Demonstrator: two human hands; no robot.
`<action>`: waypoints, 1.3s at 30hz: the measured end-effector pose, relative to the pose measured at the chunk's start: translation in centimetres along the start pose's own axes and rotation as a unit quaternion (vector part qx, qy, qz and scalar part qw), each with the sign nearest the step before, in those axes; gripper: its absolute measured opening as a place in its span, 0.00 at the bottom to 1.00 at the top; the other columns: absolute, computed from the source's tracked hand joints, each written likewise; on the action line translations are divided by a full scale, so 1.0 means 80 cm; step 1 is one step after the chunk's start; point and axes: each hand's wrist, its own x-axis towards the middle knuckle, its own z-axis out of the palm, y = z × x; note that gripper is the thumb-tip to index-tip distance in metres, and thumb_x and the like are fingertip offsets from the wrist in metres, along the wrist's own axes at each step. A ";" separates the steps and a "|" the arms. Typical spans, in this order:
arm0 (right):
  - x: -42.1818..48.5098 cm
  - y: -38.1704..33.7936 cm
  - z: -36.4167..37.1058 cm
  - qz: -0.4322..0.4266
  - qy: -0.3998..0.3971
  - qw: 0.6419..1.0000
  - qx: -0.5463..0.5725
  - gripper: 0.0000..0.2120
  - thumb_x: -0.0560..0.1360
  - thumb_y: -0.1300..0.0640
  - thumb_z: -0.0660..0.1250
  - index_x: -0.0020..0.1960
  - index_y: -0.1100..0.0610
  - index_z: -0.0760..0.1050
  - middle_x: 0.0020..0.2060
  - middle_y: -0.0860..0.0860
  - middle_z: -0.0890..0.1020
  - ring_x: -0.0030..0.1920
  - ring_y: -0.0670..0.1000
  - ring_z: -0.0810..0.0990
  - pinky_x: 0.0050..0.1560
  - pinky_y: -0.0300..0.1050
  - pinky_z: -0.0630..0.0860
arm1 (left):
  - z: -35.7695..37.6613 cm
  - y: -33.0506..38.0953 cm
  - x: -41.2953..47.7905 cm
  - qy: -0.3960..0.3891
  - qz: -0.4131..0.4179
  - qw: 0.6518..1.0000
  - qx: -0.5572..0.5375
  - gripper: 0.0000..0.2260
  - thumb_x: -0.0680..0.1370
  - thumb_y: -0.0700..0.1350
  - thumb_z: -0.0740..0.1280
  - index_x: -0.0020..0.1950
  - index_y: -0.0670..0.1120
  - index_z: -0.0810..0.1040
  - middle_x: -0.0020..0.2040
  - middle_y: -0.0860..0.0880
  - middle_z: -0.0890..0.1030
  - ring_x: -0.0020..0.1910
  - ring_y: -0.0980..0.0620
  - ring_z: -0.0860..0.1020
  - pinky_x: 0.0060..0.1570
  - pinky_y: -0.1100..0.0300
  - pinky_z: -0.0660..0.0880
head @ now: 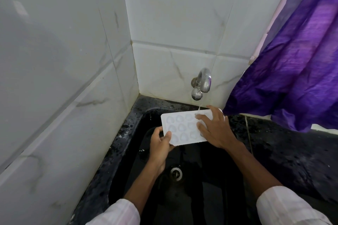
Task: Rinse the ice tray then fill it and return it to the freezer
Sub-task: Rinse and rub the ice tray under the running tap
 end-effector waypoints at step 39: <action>0.019 0.000 -0.006 -0.002 -0.044 0.998 0.034 0.16 0.82 0.42 0.56 0.67 0.43 0.73 0.78 0.54 0.53 0.77 0.59 0.52 0.74 0.69 0.55 | 0.003 0.011 0.036 0.028 -0.015 0.999 -0.012 0.09 0.83 0.41 0.62 0.63 0.43 0.72 0.53 0.48 0.82 0.53 0.49 0.83 0.46 0.57 0.82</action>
